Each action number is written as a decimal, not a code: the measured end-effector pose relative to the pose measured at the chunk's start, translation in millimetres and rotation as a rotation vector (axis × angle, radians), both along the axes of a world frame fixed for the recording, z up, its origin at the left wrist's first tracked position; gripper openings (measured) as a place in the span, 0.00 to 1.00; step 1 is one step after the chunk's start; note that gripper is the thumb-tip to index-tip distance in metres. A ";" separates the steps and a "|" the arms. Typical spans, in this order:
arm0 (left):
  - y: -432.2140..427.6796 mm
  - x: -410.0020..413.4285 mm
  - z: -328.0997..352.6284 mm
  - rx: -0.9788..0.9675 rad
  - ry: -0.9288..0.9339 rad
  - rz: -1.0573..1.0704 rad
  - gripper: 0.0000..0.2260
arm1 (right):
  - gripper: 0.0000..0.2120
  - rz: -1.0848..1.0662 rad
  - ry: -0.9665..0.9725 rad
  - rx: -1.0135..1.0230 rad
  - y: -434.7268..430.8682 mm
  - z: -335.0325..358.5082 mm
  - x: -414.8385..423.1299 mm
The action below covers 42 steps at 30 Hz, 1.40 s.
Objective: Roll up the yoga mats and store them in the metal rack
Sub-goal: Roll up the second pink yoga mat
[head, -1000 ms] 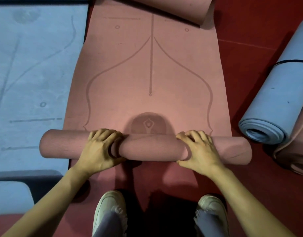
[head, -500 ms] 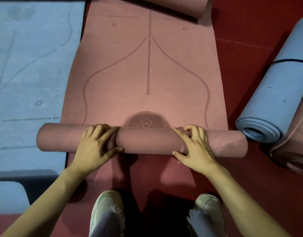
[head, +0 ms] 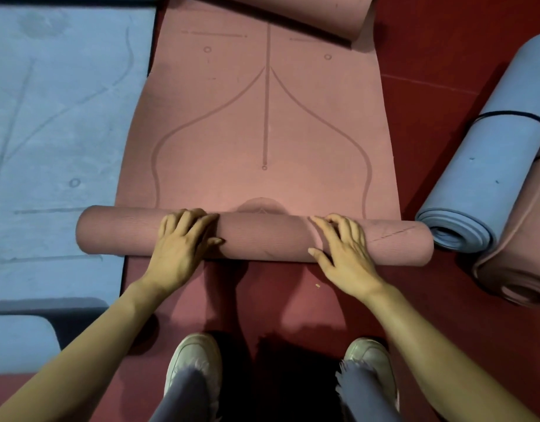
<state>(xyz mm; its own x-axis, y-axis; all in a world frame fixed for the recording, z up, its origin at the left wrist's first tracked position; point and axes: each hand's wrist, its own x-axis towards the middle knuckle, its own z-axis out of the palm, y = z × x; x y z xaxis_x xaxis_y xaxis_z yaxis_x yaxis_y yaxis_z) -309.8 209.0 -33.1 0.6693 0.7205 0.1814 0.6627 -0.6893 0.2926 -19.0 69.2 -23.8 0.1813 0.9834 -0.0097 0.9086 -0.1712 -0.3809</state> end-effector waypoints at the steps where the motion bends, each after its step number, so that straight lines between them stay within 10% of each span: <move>1: 0.8 1.6 -0.1 -0.004 -0.012 0.000 0.21 | 0.25 -0.006 0.008 0.013 1.0 0.3 1.6; 10: -3.4 10.9 1.8 0.062 -0.029 0.038 0.23 | 0.20 -0.208 0.089 0.112 2.5 -3.4 -12.6; 17: 26.2 5.5 -3.1 -0.151 -0.011 -0.049 0.34 | 0.38 -0.119 0.039 -0.031 25.0 -2.6 6.3; 37: 43.7 20.2 -5.5 -0.066 -0.106 0.076 0.25 | 0.29 -0.039 0.036 0.008 53.0 -0.7 27.8; 42: 56.5 13.8 -6.7 -0.053 -0.038 -0.037 0.36 | 0.27 0.036 0.114 0.032 55.8 2.1 35.8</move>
